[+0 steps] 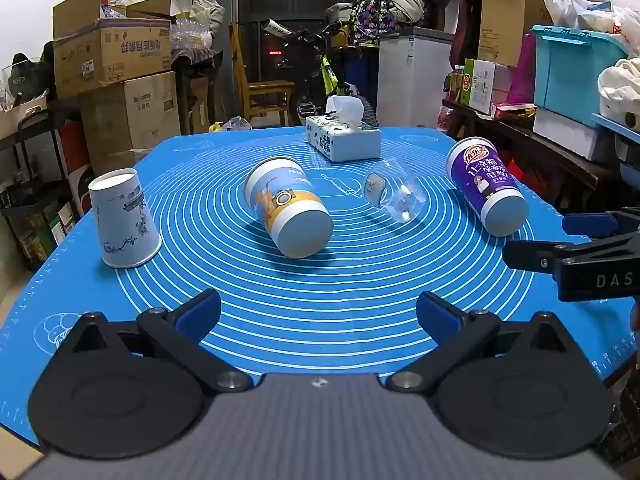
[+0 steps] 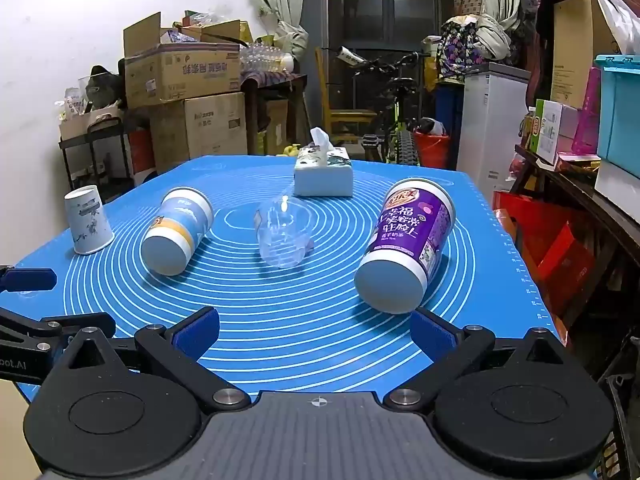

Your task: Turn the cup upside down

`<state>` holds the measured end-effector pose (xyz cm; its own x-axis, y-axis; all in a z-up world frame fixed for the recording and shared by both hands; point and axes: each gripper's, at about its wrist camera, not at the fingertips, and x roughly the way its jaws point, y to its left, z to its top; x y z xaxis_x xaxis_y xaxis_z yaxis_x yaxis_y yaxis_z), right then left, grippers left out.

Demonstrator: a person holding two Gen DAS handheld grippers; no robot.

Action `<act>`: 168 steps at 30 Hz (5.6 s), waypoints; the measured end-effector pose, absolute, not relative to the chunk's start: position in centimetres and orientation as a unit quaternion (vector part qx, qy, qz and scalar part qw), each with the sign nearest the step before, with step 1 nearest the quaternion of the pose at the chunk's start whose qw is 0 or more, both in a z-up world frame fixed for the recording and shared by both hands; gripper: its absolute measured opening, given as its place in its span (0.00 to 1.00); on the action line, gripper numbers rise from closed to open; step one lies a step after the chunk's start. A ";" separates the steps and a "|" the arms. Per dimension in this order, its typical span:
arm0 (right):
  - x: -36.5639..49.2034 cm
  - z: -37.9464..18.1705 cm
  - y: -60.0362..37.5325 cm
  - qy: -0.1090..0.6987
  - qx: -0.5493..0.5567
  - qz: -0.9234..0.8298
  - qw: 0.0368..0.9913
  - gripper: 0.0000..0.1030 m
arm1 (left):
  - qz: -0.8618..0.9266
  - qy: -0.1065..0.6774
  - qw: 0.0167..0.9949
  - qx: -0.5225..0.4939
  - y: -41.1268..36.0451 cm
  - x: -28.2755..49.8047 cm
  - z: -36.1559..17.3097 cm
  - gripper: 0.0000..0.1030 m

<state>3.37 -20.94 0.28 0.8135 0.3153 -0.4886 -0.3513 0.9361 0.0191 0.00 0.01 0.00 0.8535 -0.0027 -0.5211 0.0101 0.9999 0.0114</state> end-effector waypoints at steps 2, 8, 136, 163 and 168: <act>3.4 0.3 -21.0 0.249 -0.035 0.176 0.952 0.98 | -0.004 0.271 0.963 0.007 0.0 0.0 0.0 1.00; 3.4 0.2 -21.0 0.250 -0.036 0.175 0.952 0.98 | -0.003 0.271 0.963 0.009 0.0 0.0 0.0 1.00; 6.0 -0.4 -23.7 0.261 0.032 0.125 0.957 0.98 | 0.016 0.352 0.936 -0.011 0.8 10.4 1.6 0.61; 5.5 -1.0 -22.3 0.277 -0.014 0.144 0.950 0.98 | -0.041 0.351 0.935 -0.011 -3.1 3.6 0.0 0.85; 5.5 -1.0 -22.2 0.278 -0.018 0.145 0.949 0.98 | -0.040 0.335 0.941 -0.003 -3.1 3.3 0.3 0.85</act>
